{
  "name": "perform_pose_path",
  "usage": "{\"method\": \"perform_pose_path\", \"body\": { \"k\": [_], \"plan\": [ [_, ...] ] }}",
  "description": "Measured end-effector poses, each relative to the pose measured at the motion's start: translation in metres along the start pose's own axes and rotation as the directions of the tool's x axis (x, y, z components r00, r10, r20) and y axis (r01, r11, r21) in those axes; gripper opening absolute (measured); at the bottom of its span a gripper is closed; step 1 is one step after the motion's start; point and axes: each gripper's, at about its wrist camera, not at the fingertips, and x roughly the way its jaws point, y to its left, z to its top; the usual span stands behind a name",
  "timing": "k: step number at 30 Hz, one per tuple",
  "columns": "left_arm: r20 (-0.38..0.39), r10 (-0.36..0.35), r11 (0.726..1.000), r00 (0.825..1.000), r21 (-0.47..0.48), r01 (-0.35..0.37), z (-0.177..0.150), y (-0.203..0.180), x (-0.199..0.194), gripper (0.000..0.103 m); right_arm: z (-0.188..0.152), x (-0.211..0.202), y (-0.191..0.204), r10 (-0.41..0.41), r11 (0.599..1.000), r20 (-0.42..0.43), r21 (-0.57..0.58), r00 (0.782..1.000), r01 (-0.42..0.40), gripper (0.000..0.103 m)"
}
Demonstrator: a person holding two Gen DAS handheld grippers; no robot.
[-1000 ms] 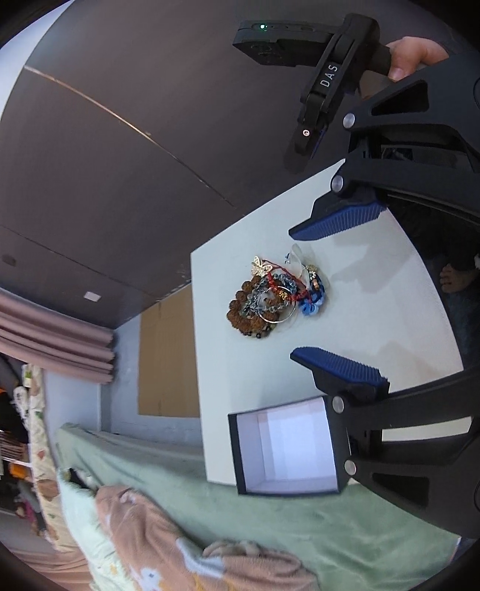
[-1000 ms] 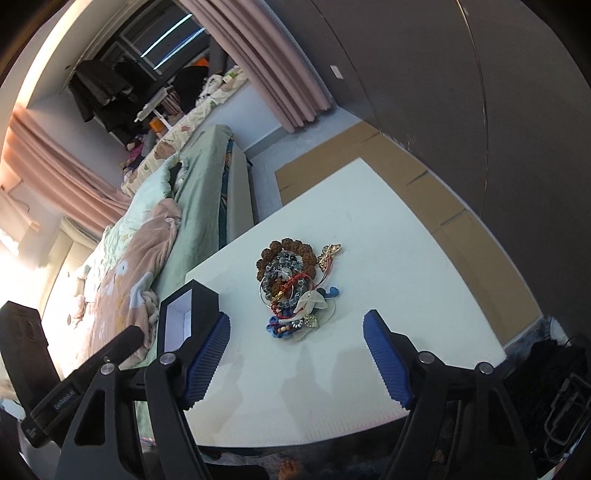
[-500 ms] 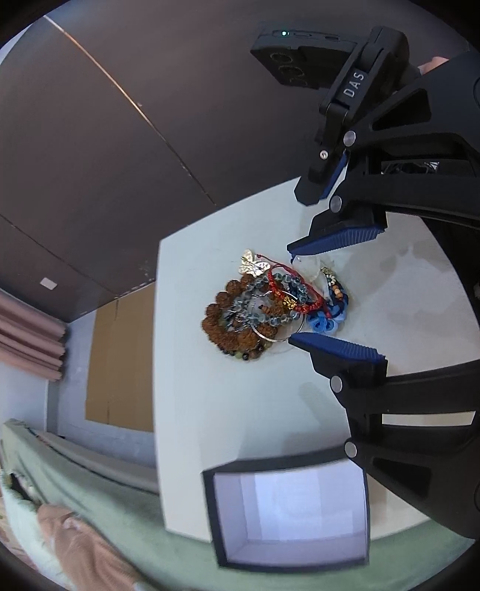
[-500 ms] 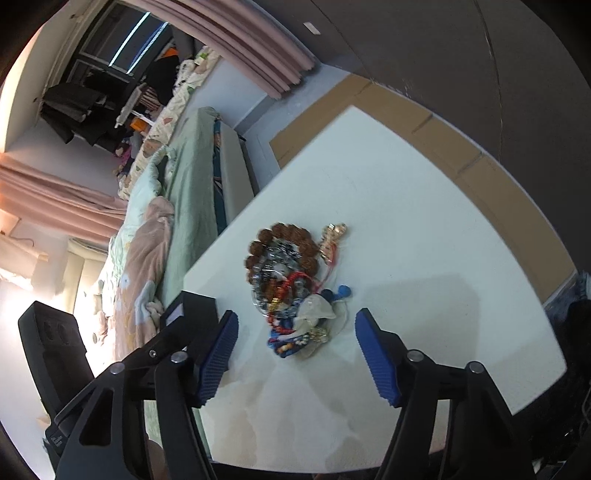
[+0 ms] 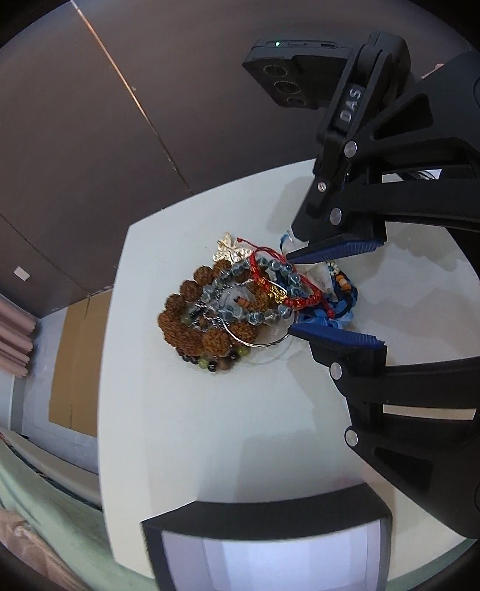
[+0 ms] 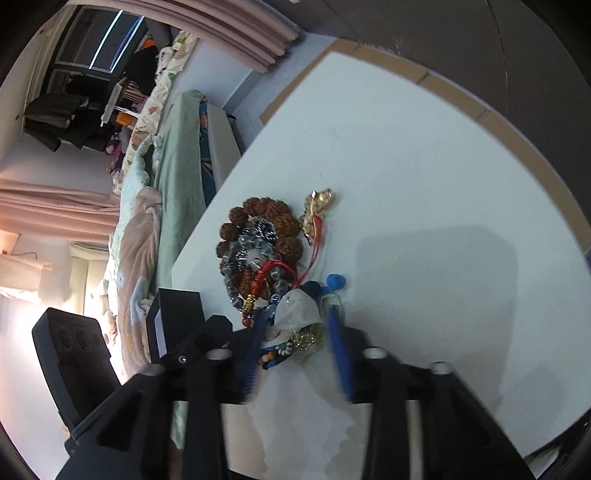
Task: Organize jewelry
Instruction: 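Lower the left tool onto the pile and grasp the red tasseled string, then lift the red string into the black box and open the left tool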
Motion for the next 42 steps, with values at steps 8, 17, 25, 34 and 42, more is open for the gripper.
{"method": "perform_pose_path", "body": {
  "k": [8, 17, 25, 34, 42],
  "plan": [
    [-0.013, 0.016, 1.0, 1.0, 0.023, -0.016, -0.006, -0.004, 0.017, 0.026, -0.006, -0.026, 0.004, 0.063, 0.997, 0.079, -0.037, 0.995, -0.061, 0.001],
    [0.027, 0.007, 0.999, 1.0, 0.052, -0.008, -0.015, -0.012, 0.006, 0.008, -0.012, -0.053, -0.012, -0.015, 1.0, 0.14, -0.023, 0.99, 0.018, 0.001],
    [0.076, -0.03, 0.997, 0.997, 0.068, 0.025, -0.017, -0.01, -0.027, 0.008, -0.011, -0.06, -0.022, -0.045, 0.999, 0.168, -0.007, 0.985, 0.047, 0.001],
    [0.107, -0.081, 0.994, 0.991, 0.078, 0.073, -0.015, -0.006, -0.049, 0.008, -0.019, -0.061, 0.013, 0.244, 0.966, 0.141, -0.116, 0.959, -0.229, 0.001],
    [0.121, -0.103, 0.992, 0.987, 0.08, 0.093, -0.013, -0.002, -0.059, 0.008, -0.016, -0.04, 0.012, 0.143, 0.987, 0.132, -0.086, 0.981, -0.133, 0.001]
  ]
}}
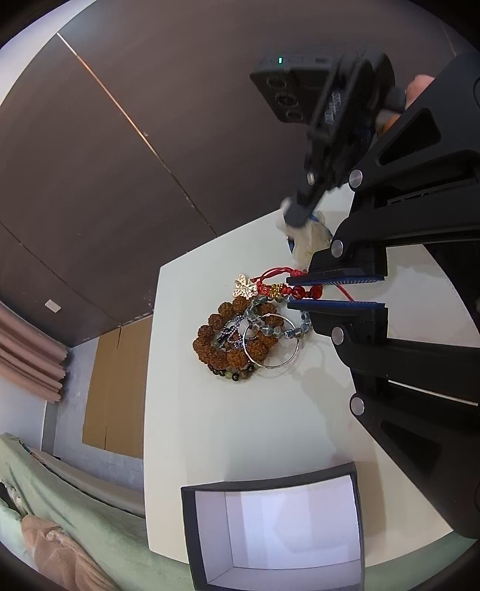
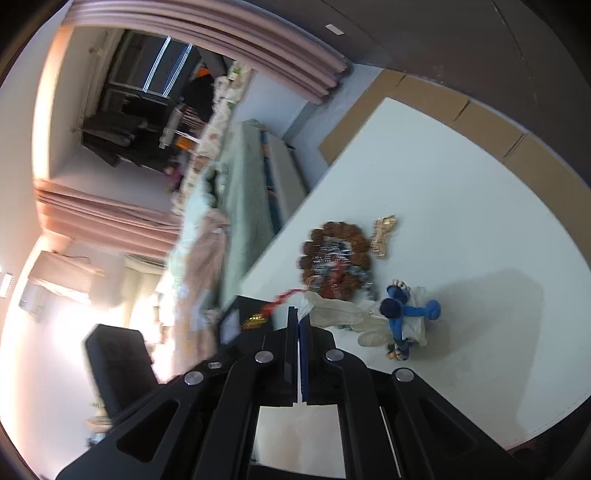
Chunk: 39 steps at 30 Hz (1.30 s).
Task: Organize jewelry
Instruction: 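Lift the red string into the black box and open the left tool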
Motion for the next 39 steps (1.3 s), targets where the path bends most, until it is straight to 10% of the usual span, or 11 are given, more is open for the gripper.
{"method": "perform_pose_path", "body": {
  "k": [9, 39],
  "plan": [
    [0.014, -0.006, 1.0, 1.0, -0.009, 0.006, 0.002, 0.006, -0.01, 0.008, -0.001, 0.038, 0.001, -0.141, 0.99, -0.063, -0.021, 0.988, 0.14, 0.001],
    [0.209, 0.06, 0.993, 0.976, -0.11, -0.037, 0.019, 0.08, -0.111, 0.008, -0.001, 0.009, 0.168, 0.109, 0.938, -0.001, -0.332, 0.994, -0.103, 0.001]
  ]
}}
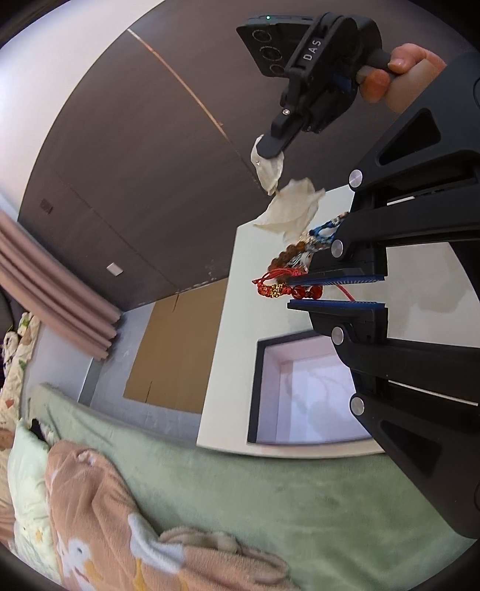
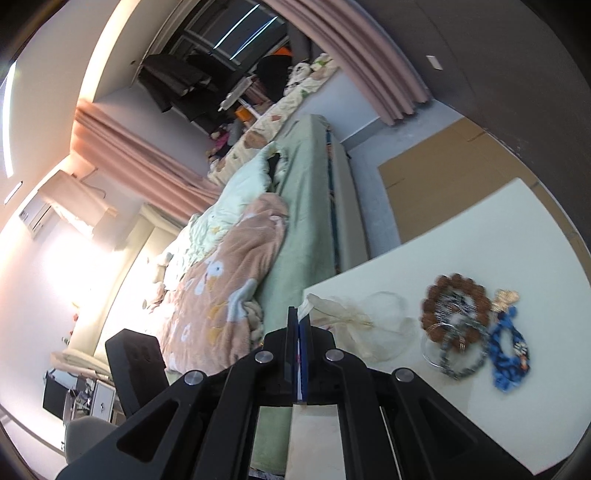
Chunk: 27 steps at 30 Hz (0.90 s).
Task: Organize jewelry
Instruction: 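Lift the red string into the black box and open the left tool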
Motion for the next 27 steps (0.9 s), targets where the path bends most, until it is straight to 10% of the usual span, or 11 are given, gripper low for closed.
{"method": "perform_pose_path", "body": {
  "k": [5, 8, 22, 23, 25, 27],
  "plan": [
    [-0.006, 0.018, 0.999, 1.0, -0.031, -0.018, 0.005, 0.016, -0.002, 0.009, 0.002, 0.019, 0.021, 0.033, 0.999, -0.025, -0.029, 0.999, -0.034, 0.001],
    [-0.015, 0.024, 0.996, 1.0, -0.082, -0.025, 0.007, 0.028, 0.0, 0.068, -0.003, 0.032, 0.024, 0.055, 0.998, -0.052, -0.031, 0.997, -0.057, 0.001],
    [0.096, 0.18, 0.978, 0.979, -0.128, -0.168, 0.014, 0.056, -0.039, 0.09, -0.033, 0.098, 0.034, 0.084, 0.996, -0.231, -0.02, 0.969, -0.091, 0.007],
    [0.098, 0.185, 0.977, 0.978, -0.129, -0.172, 0.014, 0.056, -0.04, 0.092, -0.035, 0.102, 0.032, 0.076, 0.997, -0.251, -0.011, 0.965, -0.082, 0.016],
    [0.099, 0.193, 0.975, 0.976, -0.131, -0.179, 0.013, 0.056, -0.04, 0.096, -0.036, 0.099, 0.023, 0.044, 0.999, -0.231, 0.009, 0.972, -0.043, 0.078],
    [0.095, 0.197, 0.974, 0.976, -0.13, -0.184, 0.013, 0.054, -0.041, 0.098, -0.034, 0.085, 0.019, 0.0, 1.0, -0.18, -0.016, 0.984, -0.003, 0.088]
  ]
}}
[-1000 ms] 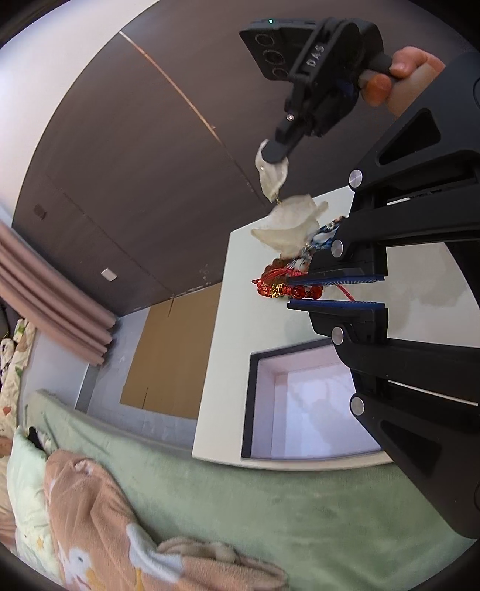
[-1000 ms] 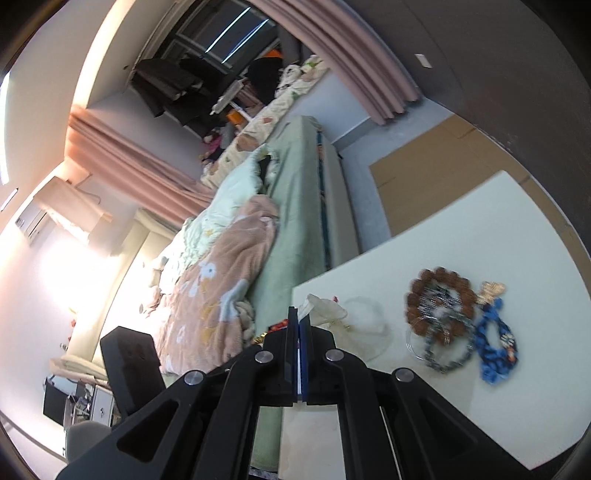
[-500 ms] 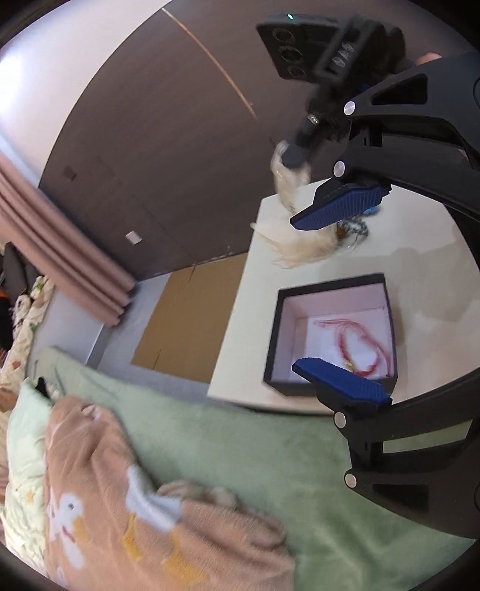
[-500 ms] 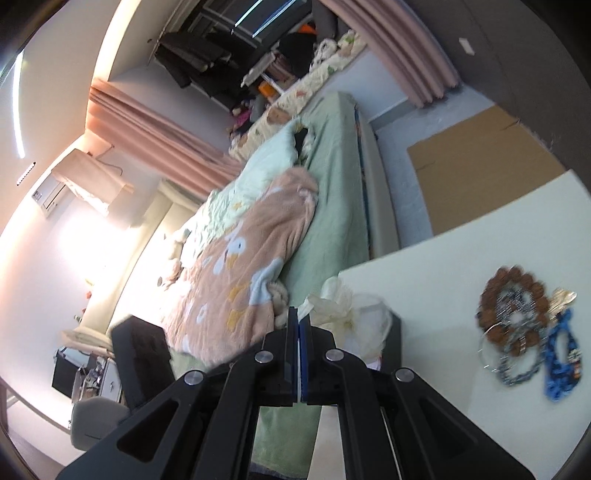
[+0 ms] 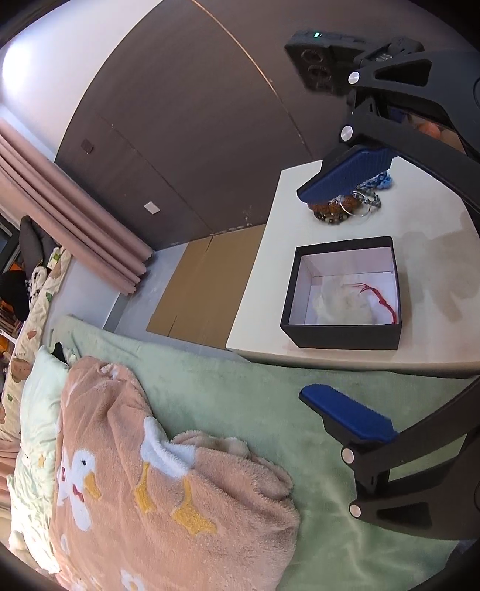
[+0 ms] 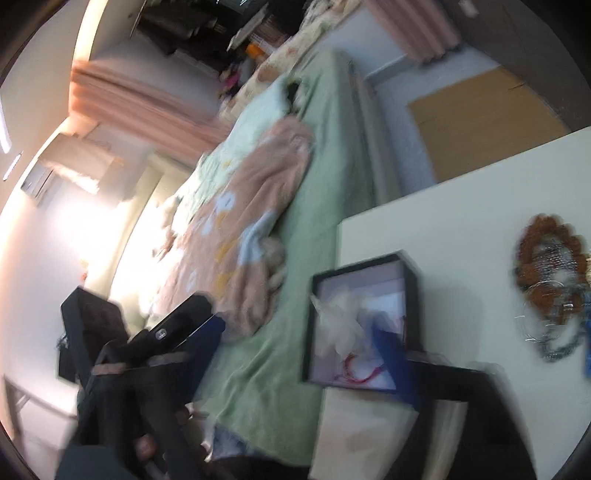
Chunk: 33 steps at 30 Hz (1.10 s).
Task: Organize jewelry
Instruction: 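Lift the red string into the black box and open the left tool, then grasp the grey bead bracelet with the left tool while the right tool grasps the blue bracelet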
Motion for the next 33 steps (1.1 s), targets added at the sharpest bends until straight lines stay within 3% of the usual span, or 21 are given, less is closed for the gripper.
{"method": "perform_pose_path", "body": {
  "k": [2, 14, 23, 27, 33],
  "plan": [
    [0.0, -0.005, 1.0, 1.0, 0.013, 0.005, -0.002, -0.005, -0.002, 0.098, 0.001, -0.01, -0.007, 0.005, 1.0, 0.0, 0.022, 1.0, -0.005, 0.087],
    [-0.002, -0.004, 0.996, 1.0, 0.089, 0.004, -0.015, -0.047, 0.002, 0.098, 0.001, -0.092, -0.066, -0.165, 0.981, 0.083, 0.115, 0.983, 0.155, 0.087],
    [-0.078, -0.035, 0.971, 0.996, 0.232, 0.052, -0.029, -0.106, 0.019, 0.098, -0.001, -0.129, -0.109, -0.244, 0.961, 0.09, 0.155, 0.966, 0.228, 0.087],
    [-0.122, -0.031, 0.953, 0.992, 0.295, 0.066, -0.037, -0.131, 0.029, 0.097, -0.002, -0.139, -0.129, -0.271, 0.95, 0.075, 0.182, 0.96, 0.254, 0.081],
    [-0.224, -0.024, 0.931, 0.974, 0.349, 0.103, -0.05, -0.163, 0.058, 0.074, -0.009, -0.149, -0.146, -0.276, 0.944, 0.058, 0.202, 0.959, 0.26, 0.072]
  ]
}}
